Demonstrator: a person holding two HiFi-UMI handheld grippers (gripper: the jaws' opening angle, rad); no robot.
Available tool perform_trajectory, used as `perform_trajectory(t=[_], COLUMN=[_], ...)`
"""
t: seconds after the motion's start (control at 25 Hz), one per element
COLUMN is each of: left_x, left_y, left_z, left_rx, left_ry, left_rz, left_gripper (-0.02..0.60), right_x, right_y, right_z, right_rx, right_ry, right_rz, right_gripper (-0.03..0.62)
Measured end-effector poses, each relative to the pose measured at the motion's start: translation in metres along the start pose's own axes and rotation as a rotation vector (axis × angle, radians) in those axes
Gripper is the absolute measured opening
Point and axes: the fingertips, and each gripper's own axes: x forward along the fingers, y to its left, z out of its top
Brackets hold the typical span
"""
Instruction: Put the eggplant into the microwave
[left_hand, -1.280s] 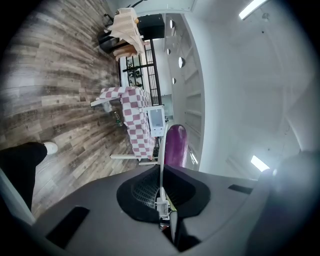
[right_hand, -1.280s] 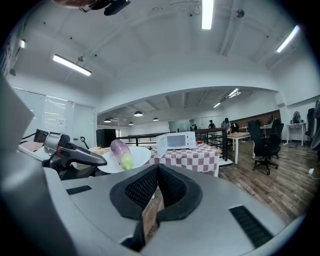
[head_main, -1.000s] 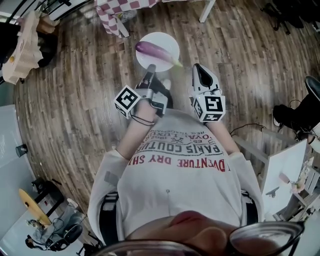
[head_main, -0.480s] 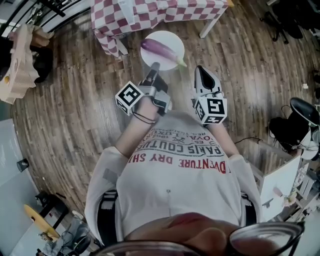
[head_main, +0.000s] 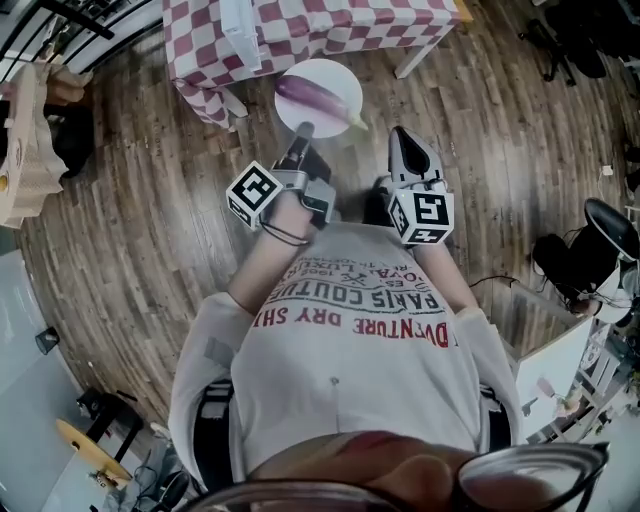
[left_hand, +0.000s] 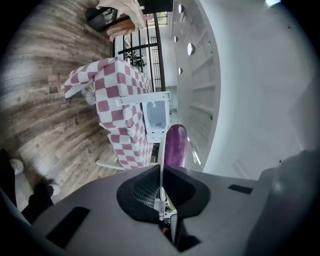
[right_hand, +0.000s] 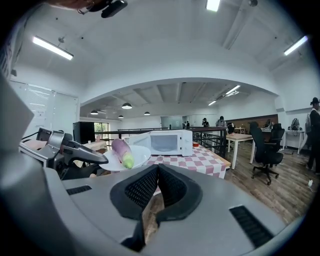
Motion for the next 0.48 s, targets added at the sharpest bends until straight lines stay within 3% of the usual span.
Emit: perform_trajectory(t=[0.28,0.48], left_x=[0.057,0.107], left_y=[0.01,-0.001], left_z=[0.013,0.032], left_rx=[0.01,0.028], left_ry=[-0.072,-0.194], left_rz=[0.042,0.057], left_gripper=[0.034,0.034], right_x=[0.064,0.13], right_y=[-0.033,-0.068], right_z=[0.0,0.018], right_rx=[0.016,0.0], right_ry=[0.005,-0.001], right_rz=[0.088,0.199], right_gripper=[0.026,0.026])
